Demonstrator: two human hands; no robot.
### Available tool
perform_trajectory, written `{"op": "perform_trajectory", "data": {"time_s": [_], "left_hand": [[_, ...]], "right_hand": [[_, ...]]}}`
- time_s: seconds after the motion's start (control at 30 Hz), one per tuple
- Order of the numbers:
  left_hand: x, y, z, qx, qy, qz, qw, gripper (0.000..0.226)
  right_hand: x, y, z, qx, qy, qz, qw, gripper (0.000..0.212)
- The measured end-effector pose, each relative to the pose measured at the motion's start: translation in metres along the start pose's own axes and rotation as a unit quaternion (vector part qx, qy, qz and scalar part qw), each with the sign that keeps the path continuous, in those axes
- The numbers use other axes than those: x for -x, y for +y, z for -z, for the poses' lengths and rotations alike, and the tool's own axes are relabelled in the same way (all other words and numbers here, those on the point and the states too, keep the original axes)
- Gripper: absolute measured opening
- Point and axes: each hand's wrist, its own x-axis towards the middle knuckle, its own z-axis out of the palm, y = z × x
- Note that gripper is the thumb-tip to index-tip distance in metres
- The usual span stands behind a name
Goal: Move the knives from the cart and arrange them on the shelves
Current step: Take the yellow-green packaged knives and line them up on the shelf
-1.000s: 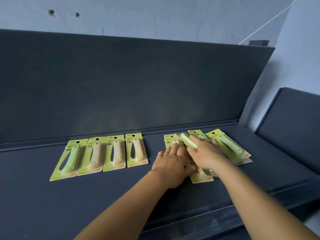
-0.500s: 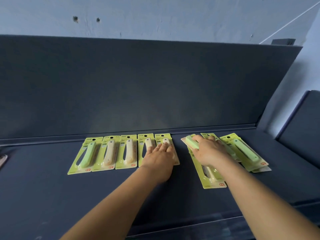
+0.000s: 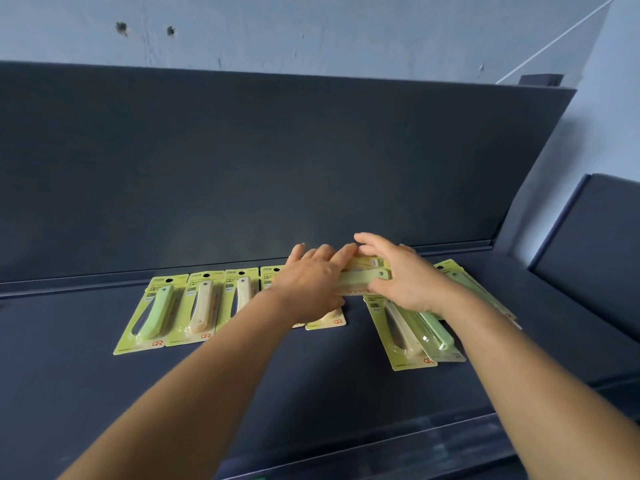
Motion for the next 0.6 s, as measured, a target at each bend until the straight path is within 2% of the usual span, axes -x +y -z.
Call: {"op": "perform_trajectory", "data": {"time_s": [0.07, 0.13, 0.27, 0.33, 0.43, 0.6], "left_hand": [[0.004, 0.004, -0.002, 0.037, 0.009, 0.028, 0.999, 0.079], [0.01, 0.005, -0.002, 0.088, 0.029, 0.082, 0.992, 0.071], [0.018, 0.0, -0.004, 0.122, 0.055, 0.178, 0.975, 0.062], [0.022, 0.0, -0.006, 0.112, 0.054, 0.197, 0.972, 0.06], [0.029, 0.0, -0.008, 0.089, 0.051, 0.218, 0.971, 0.06], [0.037, -0.009, -0.012, 0.105, 0.063, 0.242, 0.963, 0.059]], "right_hand": [[0.003, 0.003, -0.001, 0.004, 0.031, -0.02, 0.999, 0.071], [0.01, 0.007, 0.002, 0.056, 0.048, -0.072, 0.995, 0.063], [0.034, 0.01, -0.005, 0.177, -0.098, -0.164, 0.965, 0.055], [0.037, 0.009, -0.016, 0.197, -0.102, -0.162, 0.962, 0.048], [0.025, 0.011, -0.031, 0.194, -0.062, -0.136, 0.969, 0.041], [-0.007, 0.012, -0.051, 0.213, -0.01, -0.103, 0.971, 0.049]]}}
